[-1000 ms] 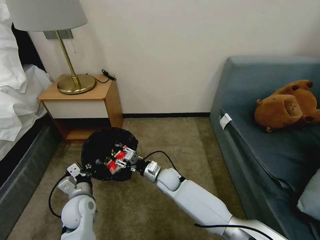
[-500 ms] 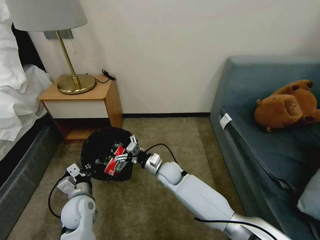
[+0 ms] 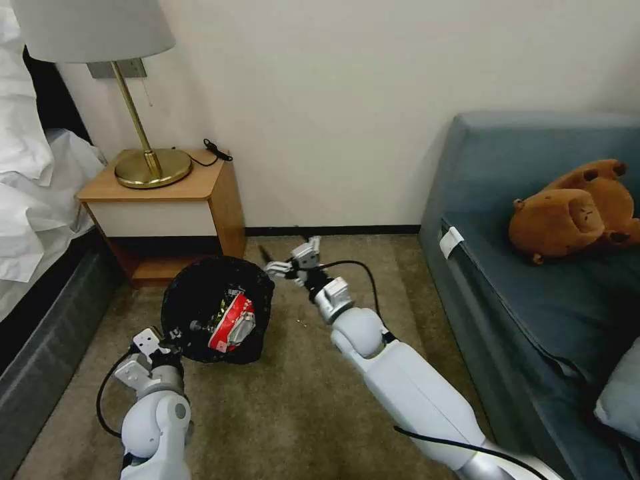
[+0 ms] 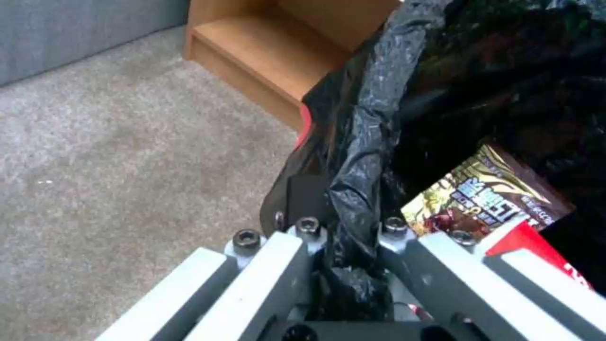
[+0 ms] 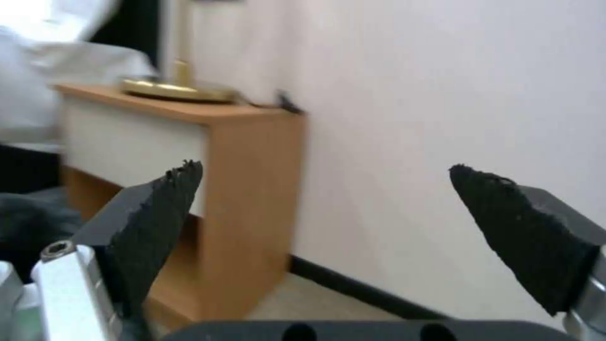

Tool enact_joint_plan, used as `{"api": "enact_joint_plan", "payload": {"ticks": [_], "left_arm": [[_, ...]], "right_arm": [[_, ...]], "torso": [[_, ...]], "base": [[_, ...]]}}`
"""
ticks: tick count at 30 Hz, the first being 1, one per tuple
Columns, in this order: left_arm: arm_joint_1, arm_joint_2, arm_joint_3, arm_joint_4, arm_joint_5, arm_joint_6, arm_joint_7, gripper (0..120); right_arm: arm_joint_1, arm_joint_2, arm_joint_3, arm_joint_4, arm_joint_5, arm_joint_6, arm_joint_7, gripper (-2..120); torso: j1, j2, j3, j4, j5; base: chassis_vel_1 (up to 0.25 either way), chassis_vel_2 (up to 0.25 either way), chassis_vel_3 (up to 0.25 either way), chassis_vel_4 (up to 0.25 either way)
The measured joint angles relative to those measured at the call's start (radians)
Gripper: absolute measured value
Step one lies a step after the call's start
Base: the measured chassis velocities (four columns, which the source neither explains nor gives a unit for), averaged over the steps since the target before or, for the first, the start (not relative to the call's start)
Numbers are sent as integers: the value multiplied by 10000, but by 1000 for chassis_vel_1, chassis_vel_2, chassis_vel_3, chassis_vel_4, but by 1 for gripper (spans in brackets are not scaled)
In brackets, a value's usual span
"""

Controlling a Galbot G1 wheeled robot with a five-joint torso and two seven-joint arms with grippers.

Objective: Pick up the trash bin, then pick up the garbage on the floor and place it into the trash bin.

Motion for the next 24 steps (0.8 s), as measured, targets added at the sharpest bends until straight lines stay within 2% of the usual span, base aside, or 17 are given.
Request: {"api": "enact_joint_plan", "payload": {"ticks": [5, 8, 17, 24], "left_arm": [[17, 52, -2, -2, -6, 10, 1, 1], [26, 81, 5, -15, -8, 29, 11, 1], [218, 366, 37, -91, -61, 135, 128, 1], [340, 544, 41, -74, -53, 162, 308, 1]], "right_arm": [[-946, -35, 925, 891, -217, -1052, 945, 100], [-1270, -32, 1259, 1186, -256, -1301, 1148, 100], [-2319, 185, 2438, 1867, -578, -1495, 1190, 100], [-2963, 536, 3261, 1892, -810, -1129, 904, 100]], "torso": [[0, 0, -1, -1, 1], [0, -1, -1, -1, 0], [0, 0, -1, 0, 0], [0, 0, -1, 0, -1]], "base": [[0, 0, 0, 0], [0, 0, 0, 0], [0, 0, 0, 0], [0, 0, 0, 0]]}}
